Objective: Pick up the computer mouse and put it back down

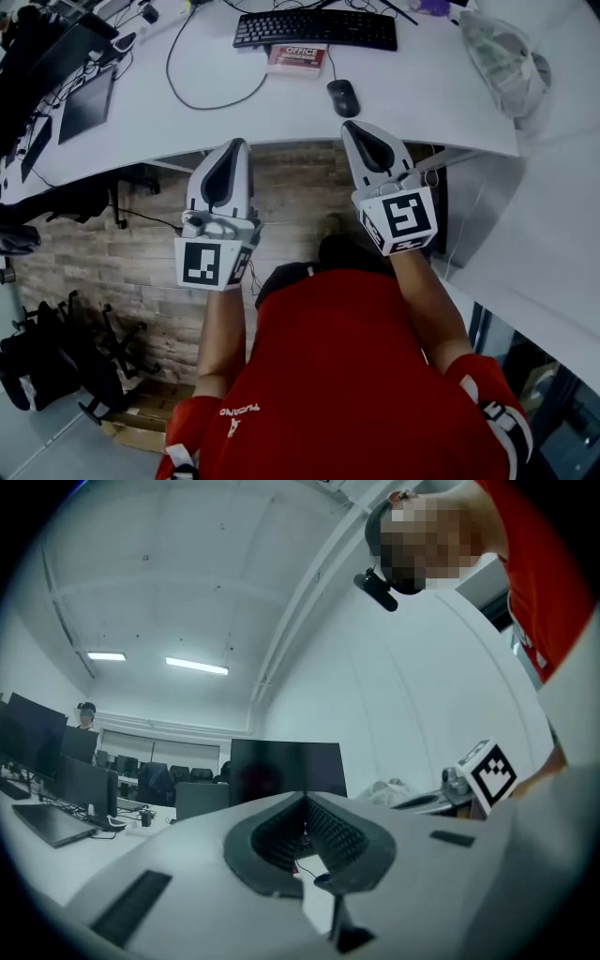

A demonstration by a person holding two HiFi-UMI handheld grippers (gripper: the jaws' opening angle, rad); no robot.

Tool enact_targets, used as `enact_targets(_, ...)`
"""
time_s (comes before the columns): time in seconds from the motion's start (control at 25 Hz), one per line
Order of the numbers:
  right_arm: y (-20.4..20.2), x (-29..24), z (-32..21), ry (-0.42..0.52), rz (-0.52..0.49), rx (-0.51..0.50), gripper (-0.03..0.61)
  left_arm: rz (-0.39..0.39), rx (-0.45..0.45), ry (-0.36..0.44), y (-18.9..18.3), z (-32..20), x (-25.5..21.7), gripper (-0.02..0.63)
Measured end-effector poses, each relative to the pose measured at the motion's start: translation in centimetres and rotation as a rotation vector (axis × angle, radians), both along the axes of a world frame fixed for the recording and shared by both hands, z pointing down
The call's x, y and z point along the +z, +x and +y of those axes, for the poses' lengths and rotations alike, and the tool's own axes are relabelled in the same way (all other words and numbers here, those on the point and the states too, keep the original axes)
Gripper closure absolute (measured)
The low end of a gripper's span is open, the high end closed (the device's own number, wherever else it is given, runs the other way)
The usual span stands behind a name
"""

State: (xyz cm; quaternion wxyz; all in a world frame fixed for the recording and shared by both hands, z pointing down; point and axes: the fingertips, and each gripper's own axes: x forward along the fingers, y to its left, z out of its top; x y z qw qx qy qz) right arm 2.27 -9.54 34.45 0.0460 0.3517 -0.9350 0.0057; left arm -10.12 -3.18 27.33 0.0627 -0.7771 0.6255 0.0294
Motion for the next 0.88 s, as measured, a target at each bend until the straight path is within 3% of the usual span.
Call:
enact_targets(0.28,-1.6,2.6,-5.6,-0.050,0.090,0.056,0.570,0.018,0.015,0.004,-1.9,-5.7,0.6,0.604)
enact_targets(0.88,-4.2,11.3,-12.6,-0.233,0.278,0.207,0.330,0.039,0.174,-0.053,-4.0,-12.2,4.0,0.604)
